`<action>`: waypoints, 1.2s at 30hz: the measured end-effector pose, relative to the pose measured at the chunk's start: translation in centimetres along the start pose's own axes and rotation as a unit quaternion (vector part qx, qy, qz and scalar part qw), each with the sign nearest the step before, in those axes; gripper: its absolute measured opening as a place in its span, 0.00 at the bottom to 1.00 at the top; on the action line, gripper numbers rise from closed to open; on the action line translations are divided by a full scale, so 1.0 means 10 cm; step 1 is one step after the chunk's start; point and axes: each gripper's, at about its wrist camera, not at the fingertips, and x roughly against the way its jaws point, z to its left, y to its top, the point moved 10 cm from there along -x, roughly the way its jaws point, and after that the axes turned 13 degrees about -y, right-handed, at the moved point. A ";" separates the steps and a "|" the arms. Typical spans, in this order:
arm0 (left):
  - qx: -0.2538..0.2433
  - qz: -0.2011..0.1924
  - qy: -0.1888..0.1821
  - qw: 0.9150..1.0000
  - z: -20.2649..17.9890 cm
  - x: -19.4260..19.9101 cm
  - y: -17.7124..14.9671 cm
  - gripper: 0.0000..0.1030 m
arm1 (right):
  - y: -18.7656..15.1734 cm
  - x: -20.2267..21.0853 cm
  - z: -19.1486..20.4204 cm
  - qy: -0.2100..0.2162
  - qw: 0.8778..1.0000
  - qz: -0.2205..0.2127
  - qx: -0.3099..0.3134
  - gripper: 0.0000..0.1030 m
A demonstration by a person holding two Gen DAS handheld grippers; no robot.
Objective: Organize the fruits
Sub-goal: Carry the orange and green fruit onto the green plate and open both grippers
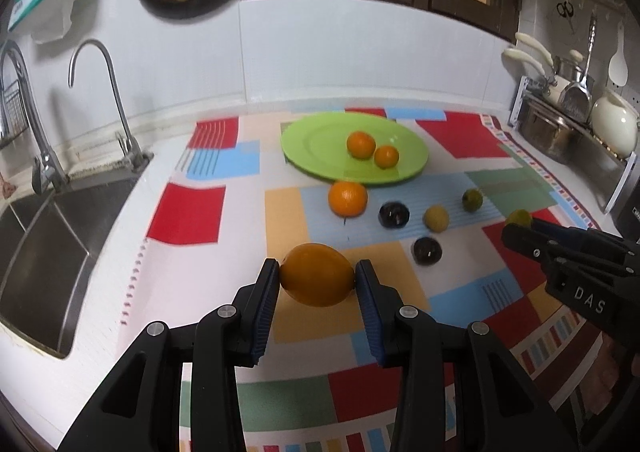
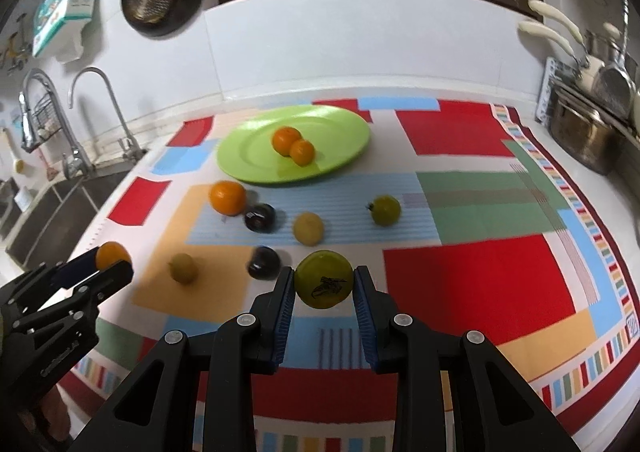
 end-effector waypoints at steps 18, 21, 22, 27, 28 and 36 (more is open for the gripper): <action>-0.043 -0.038 -0.013 0.998 0.03 0.14 0.59 0.37 | 0.60 0.19 0.31 0.048 0.998 -0.045 0.017 0.30; -0.046 -0.043 -0.021 0.998 0.04 0.12 0.73 0.37 | 0.73 0.19 0.36 0.054 0.997 -0.055 0.018 0.30; -0.047 -0.044 -0.021 0.998 0.04 0.11 0.77 0.37 | 0.78 0.18 0.37 0.056 0.997 -0.058 0.017 0.30; -0.056 -0.051 -0.031 0.997 0.04 0.03 1.02 0.37 | 1.01 0.13 0.41 0.065 0.995 -0.068 0.011 0.30; -0.059 -0.052 -0.031 0.996 0.05 0.00 1.08 0.37 | 1.05 0.12 0.42 0.067 0.995 -0.069 0.012 0.30; -0.066 -0.056 -0.048 0.995 0.09 -0.24 1.45 0.37 | 1.44 -0.03 0.46 0.069 0.994 -0.081 0.017 0.30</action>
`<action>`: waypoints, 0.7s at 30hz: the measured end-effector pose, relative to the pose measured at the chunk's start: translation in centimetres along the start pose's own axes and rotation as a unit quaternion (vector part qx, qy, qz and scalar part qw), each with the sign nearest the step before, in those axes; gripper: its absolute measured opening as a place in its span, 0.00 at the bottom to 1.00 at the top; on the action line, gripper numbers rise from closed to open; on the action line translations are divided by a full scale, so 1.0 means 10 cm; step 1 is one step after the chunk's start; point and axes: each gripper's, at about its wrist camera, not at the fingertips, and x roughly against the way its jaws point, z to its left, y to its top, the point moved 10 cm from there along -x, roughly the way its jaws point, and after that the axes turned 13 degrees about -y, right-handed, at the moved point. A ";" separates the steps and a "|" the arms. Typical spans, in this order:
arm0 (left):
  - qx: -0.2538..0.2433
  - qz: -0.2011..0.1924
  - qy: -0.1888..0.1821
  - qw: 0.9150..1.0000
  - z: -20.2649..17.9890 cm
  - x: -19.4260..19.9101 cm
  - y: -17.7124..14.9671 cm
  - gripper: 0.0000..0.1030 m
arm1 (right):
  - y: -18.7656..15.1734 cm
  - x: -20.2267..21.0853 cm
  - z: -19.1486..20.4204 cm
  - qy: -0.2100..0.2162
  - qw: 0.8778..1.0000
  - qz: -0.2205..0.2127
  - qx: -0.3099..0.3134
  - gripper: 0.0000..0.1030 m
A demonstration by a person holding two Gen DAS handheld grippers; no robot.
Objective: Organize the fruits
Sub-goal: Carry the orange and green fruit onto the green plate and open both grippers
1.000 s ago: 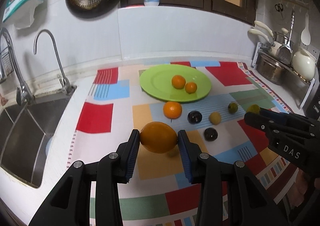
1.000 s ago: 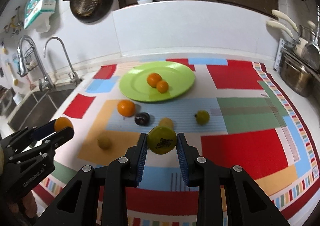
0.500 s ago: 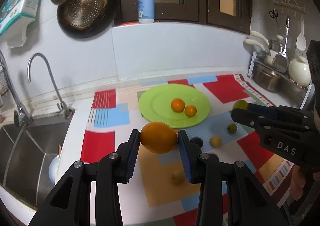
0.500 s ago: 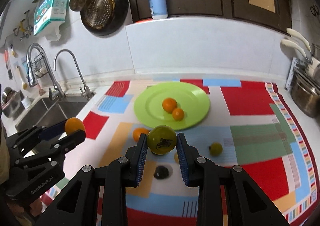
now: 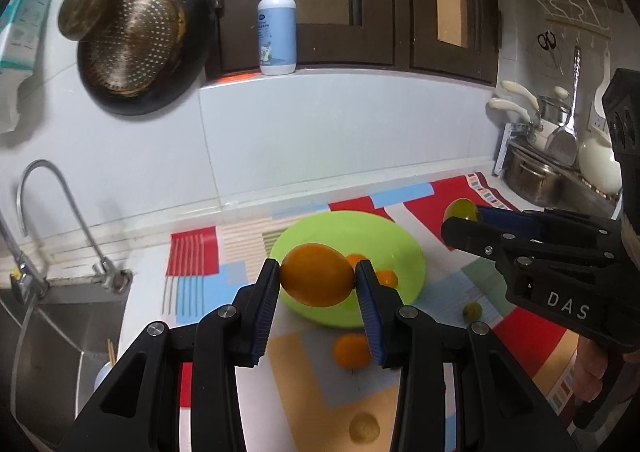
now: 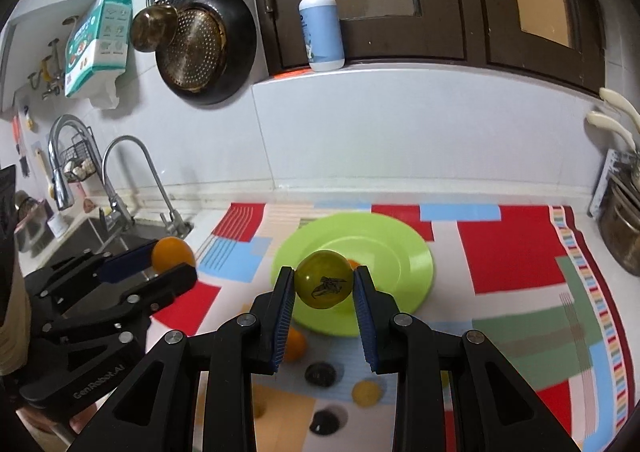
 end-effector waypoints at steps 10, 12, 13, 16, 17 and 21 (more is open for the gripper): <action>0.001 0.029 -0.020 0.999 0.19 -0.55 0.27 0.37 | 0.31 -0.46 0.02 -0.010 1.000 0.008 0.027 0.30; 0.005 0.038 -0.026 0.999 0.22 -0.67 0.27 0.37 | 0.31 -0.59 -0.01 -0.012 0.999 0.018 0.029 0.30; 0.007 0.044 -0.027 0.999 0.25 -0.75 0.27 0.37 | 0.32 -0.67 -0.03 -0.012 0.999 0.025 0.027 0.30; 0.012 0.064 -0.031 0.997 0.31 -0.96 0.24 0.37 | 0.30 -0.91 -0.07 -0.010 0.998 0.051 0.024 0.30; 0.016 0.071 -0.034 0.997 0.34 -1.04 0.23 0.37 | 0.29 -0.97 -0.07 -0.008 0.998 0.057 0.023 0.30; 0.036 0.102 -0.044 0.993 0.44 -1.36 0.17 0.37 | 0.22 -1.32 -0.12 -0.001 0.995 0.101 0.014 0.30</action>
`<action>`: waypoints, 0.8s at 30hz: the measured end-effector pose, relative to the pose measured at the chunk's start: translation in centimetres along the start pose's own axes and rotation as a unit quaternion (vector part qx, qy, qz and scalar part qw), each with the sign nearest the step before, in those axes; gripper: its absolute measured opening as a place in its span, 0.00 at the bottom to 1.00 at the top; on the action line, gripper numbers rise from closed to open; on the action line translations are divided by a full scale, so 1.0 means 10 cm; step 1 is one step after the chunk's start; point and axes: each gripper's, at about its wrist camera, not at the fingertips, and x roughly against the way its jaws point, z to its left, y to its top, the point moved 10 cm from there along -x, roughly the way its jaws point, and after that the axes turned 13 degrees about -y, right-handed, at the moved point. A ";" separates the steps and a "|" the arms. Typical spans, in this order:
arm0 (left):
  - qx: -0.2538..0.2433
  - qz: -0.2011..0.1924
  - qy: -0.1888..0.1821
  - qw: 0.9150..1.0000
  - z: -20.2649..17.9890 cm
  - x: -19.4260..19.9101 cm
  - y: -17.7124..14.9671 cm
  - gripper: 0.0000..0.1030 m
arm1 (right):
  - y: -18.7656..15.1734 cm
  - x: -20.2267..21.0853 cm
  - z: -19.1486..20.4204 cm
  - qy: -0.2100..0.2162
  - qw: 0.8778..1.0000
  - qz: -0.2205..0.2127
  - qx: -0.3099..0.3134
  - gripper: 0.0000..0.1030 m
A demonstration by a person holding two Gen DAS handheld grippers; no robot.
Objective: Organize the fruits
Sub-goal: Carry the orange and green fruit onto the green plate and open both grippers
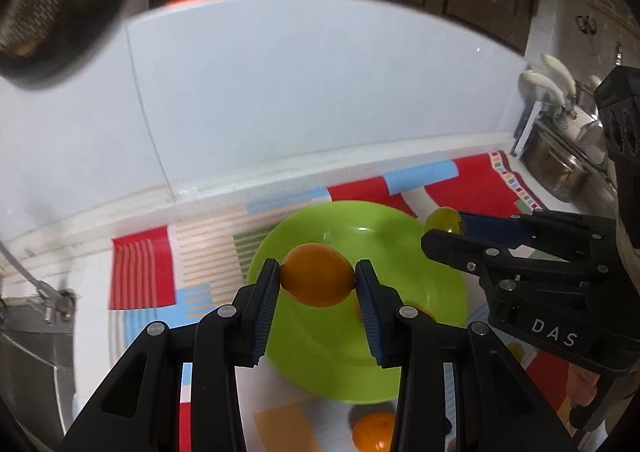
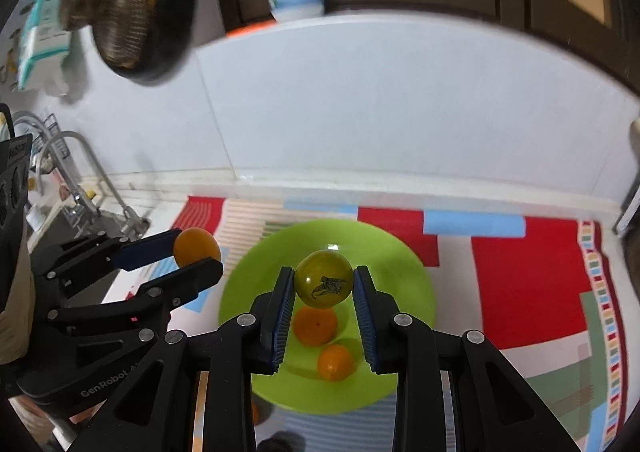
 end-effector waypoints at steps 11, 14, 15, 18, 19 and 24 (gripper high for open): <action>0.019 0.059 -0.018 0.998 0.23 -0.64 0.01 0.37 | -0.09 -0.72 -0.12 0.004 0.997 0.079 -0.016 0.30; 0.019 0.071 -0.024 0.997 0.25 -0.77 -0.02 0.37 | -0.11 -0.83 -0.15 0.004 0.996 0.089 -0.016 0.30; 0.016 0.075 -0.026 0.997 0.25 -0.80 -0.02 0.37 | -0.12 -0.87 -0.16 0.005 0.996 0.092 -0.017 0.30; 0.013 0.084 -0.031 0.996 0.24 -0.90 -0.04 0.37 | -0.14 -0.94 -0.17 0.006 0.995 0.098 -0.016 0.30; 0.013 0.087 -0.033 0.996 0.23 -0.93 -0.05 0.37 | -0.15 -0.96 -0.17 0.005 0.995 0.099 -0.015 0.30; 0.011 0.095 -0.036 0.995 0.23 -1.00 -0.07 0.38 | -0.17 -1.05 -0.22 0.001 0.994 0.106 -0.016 0.30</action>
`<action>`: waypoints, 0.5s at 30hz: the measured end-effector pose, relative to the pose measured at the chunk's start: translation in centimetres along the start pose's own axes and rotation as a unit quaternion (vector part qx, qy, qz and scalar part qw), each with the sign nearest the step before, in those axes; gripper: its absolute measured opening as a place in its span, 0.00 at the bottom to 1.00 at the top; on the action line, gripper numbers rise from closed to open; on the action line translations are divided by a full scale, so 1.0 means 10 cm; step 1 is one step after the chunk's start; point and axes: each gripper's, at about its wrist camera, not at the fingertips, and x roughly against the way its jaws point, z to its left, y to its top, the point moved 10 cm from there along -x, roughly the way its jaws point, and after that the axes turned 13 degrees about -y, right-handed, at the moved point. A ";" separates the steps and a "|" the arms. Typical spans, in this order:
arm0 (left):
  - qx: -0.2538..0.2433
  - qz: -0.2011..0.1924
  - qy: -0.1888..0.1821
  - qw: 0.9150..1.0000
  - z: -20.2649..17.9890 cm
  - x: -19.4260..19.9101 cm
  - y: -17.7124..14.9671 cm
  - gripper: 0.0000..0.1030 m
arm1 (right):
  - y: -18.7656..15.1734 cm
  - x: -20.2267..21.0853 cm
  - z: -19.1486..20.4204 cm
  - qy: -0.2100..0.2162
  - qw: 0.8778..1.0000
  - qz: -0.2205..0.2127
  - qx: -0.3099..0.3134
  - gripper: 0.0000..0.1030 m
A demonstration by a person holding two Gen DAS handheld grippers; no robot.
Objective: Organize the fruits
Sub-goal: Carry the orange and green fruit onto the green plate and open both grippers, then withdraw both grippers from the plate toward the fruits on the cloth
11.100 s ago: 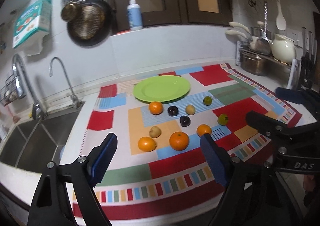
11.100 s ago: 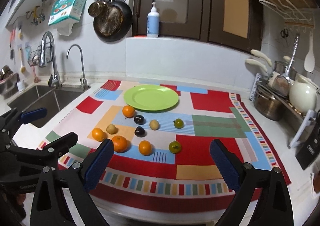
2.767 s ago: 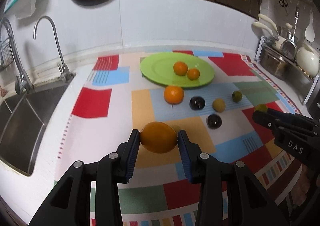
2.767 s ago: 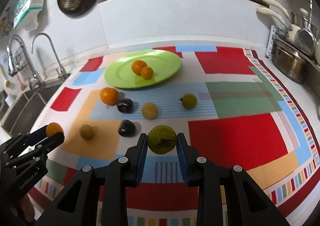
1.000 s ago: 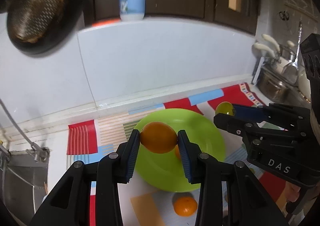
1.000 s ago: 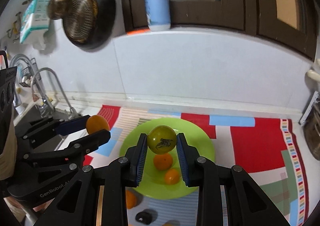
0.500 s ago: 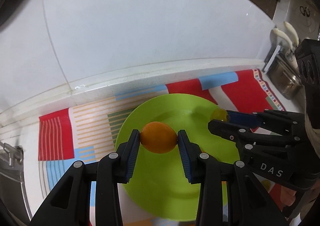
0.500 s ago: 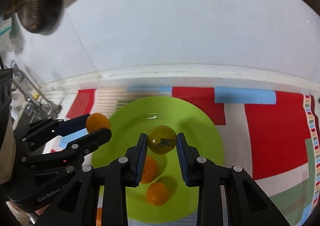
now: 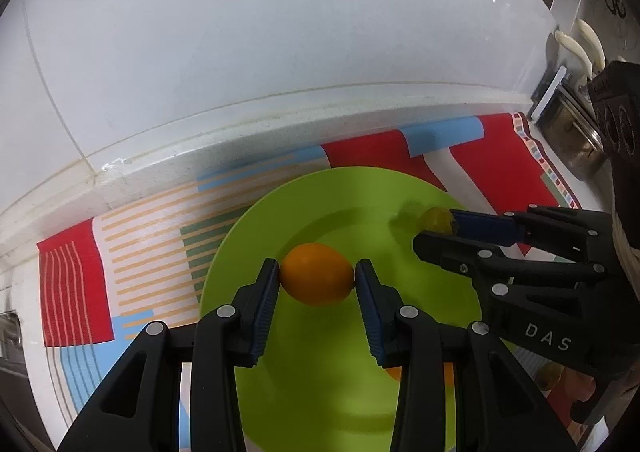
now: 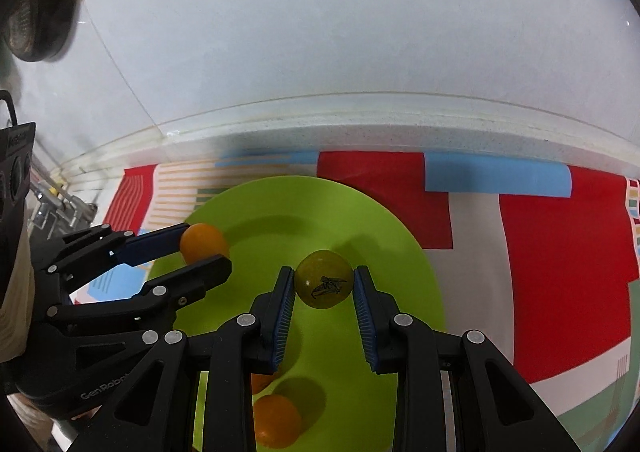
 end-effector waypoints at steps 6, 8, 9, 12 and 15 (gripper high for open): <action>-0.009 -0.014 0.015 1.000 -0.01 0.09 0.05 0.47 | 0.01 -0.01 -0.01 -0.003 1.000 0.000 -0.007 0.31; -0.013 -0.020 0.021 0.999 -0.02 0.15 0.05 0.47 | 0.01 0.02 -0.02 -0.003 1.000 -0.002 -0.009 0.32; -0.015 -0.023 0.025 0.999 -0.02 0.18 0.05 0.48 | 0.01 0.05 -0.02 -0.002 1.000 -0.005 -0.011 0.32; -0.016 -0.036 0.036 0.999 -0.05 0.33 0.02 0.53 | -0.01 0.20 -0.03 -0.006 1.000 -0.020 -0.009 0.32; -0.019 -0.050 0.048 0.997 -0.10 0.51 -0.02 0.57 | -0.04 0.39 -0.03 -0.012 0.999 -0.040 -0.003 0.32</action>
